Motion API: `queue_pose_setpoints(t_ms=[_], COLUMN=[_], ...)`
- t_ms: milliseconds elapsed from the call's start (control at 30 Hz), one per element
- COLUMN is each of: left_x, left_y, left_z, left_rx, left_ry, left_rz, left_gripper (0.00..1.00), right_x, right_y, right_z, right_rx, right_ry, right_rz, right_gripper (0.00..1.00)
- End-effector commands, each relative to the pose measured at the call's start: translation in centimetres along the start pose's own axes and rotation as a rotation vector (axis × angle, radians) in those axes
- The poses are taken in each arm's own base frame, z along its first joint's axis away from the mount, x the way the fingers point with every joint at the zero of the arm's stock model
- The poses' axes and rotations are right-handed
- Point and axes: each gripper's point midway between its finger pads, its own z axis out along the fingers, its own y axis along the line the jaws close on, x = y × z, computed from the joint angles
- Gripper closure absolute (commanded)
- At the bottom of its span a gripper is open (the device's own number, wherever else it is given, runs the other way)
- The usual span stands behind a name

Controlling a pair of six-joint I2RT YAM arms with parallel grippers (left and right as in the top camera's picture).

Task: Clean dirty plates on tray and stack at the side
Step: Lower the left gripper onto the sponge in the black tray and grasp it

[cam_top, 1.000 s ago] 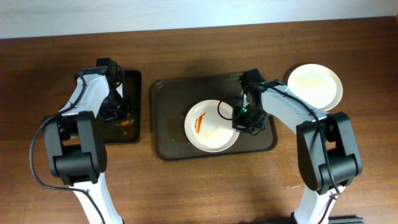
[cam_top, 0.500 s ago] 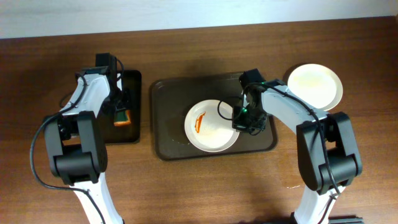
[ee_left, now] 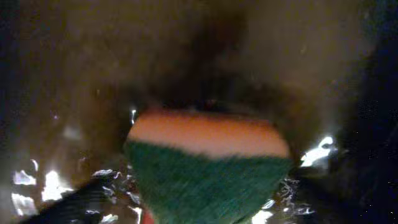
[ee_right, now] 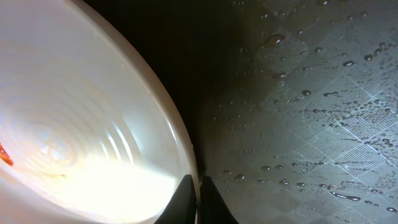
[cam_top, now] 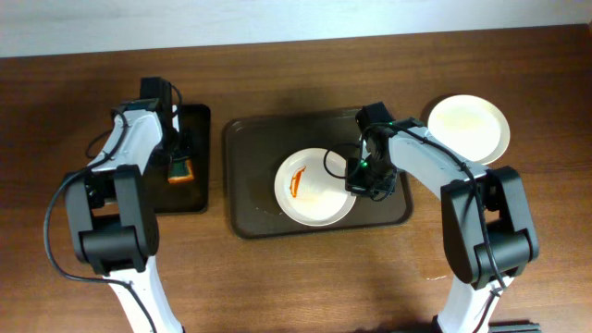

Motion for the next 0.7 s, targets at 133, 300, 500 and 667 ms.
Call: queue_pose_setpoints(t_ms=[133,300,500,667], left_x=[2.5,2.3,2.2,3.1], left_y=[0.6,0.6,0.5,0.7], left_z=[0.8,0.8,0.8,0.7], left_rx=[-0.026,-0.025,-0.023,-0.029], left_ry=[0.107,0.1,0.094,0.131], left_rz=[0.008,0.008,0.007,0.009], left_gripper=[0.88,0.87,0.27,0.92], right_x=[0.8,0.8,0.8,0.8], right_y=[-1.0,-1.0,-1.0,-1.0], right_z=[1.2,1.2,1.2,1.2], right_rx=[0.051,0.052,0.052,0.051], right_ry=[0.03,0.03,0.03,0.029], right_rz=[-0.008,-0.008,-0.008,-0.009], right_gripper=[0.95,0.95,0.95,0.95])
